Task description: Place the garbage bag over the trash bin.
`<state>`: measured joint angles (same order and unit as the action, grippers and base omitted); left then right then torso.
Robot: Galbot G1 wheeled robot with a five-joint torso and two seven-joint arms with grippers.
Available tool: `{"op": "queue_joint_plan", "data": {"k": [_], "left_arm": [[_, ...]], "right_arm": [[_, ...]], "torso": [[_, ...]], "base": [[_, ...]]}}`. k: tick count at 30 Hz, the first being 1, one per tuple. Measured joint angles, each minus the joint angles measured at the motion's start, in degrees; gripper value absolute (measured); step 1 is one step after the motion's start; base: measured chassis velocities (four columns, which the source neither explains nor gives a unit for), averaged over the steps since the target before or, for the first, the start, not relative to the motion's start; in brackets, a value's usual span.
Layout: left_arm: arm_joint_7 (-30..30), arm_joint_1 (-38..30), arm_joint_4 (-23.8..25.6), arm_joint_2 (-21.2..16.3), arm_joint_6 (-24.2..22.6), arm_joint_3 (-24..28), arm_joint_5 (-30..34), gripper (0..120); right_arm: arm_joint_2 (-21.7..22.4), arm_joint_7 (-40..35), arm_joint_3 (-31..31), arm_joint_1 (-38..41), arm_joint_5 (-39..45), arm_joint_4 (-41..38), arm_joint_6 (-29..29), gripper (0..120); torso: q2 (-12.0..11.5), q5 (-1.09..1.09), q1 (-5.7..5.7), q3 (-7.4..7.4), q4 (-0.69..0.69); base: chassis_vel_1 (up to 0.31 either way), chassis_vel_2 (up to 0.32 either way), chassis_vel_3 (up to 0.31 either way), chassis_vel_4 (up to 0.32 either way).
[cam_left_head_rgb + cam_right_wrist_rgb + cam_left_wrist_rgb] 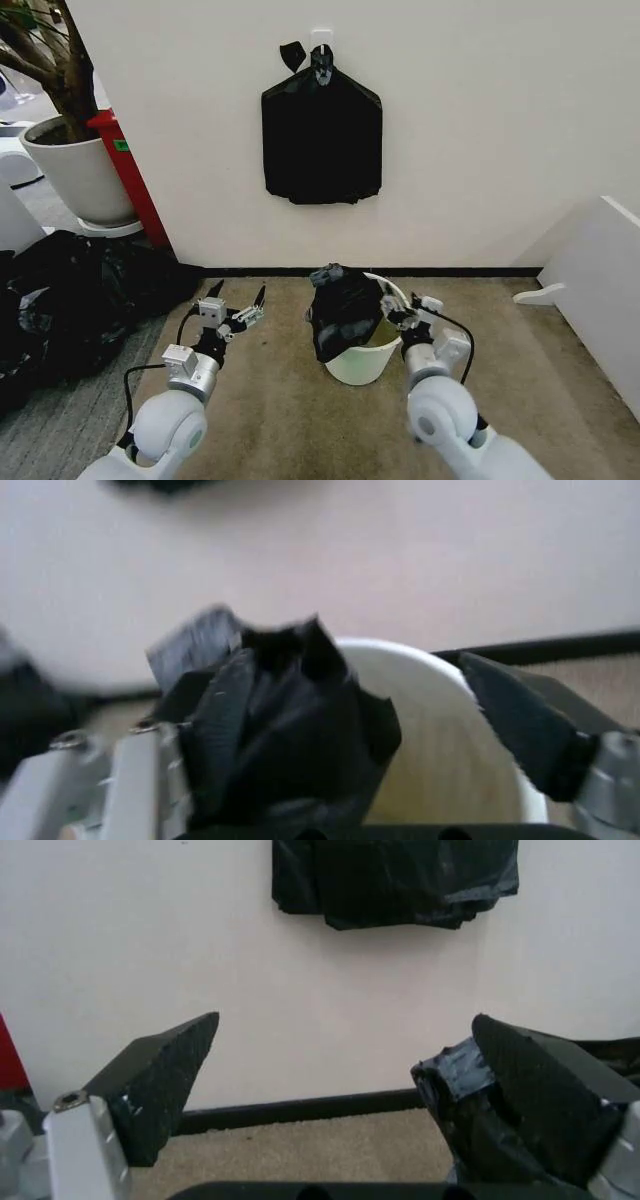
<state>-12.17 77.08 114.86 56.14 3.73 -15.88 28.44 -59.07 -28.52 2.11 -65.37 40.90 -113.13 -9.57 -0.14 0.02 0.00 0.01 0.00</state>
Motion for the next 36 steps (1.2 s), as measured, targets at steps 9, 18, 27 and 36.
{"op": "queue_joint_plan", "data": {"k": [9, 18, 27, 36], "left_arm": [[-0.07, -0.06, -0.77, -0.29, 0.20, 0.26, -0.11, 100], [-0.27, -1.46, -1.82, -0.46, 0.36, 1.38, -0.26, 100], [0.47, -3.45, -4.50, -1.49, 1.58, 2.56, 1.60, 100], [5.98, -12.29, -10.93, -1.25, 1.90, 6.78, 12.80, 100]], "right_arm": [[1.35, 2.19, -1.22, 5.37, -4.69, 5.23, -9.15, 100], [-0.06, 0.97, -0.25, 7.88, 11.92, 4.20, -15.01, 75], [-1.39, 1.53, -0.97, 8.49, 11.23, 4.53, -12.07, 39], [-1.88, 0.42, -1.18, 7.47, 7.28, 3.99, -9.19, 5]], "torso": [[0.00, 0.01, 0.00, 0.00, 0.00], [0.00, -0.01, 0.00, 0.00, 0.00], [0.00, -0.01, 0.00, 0.00, 0.00], [0.00, -0.01, 0.00, 0.00, -0.01]], "base": [[0.000, 0.000, 0.000, 0.000], [0.000, 0.000, 0.000, 0.000], [0.000, 0.000, 0.000, 0.000], [0.000, 0.000, 0.000, 0.000]]}}
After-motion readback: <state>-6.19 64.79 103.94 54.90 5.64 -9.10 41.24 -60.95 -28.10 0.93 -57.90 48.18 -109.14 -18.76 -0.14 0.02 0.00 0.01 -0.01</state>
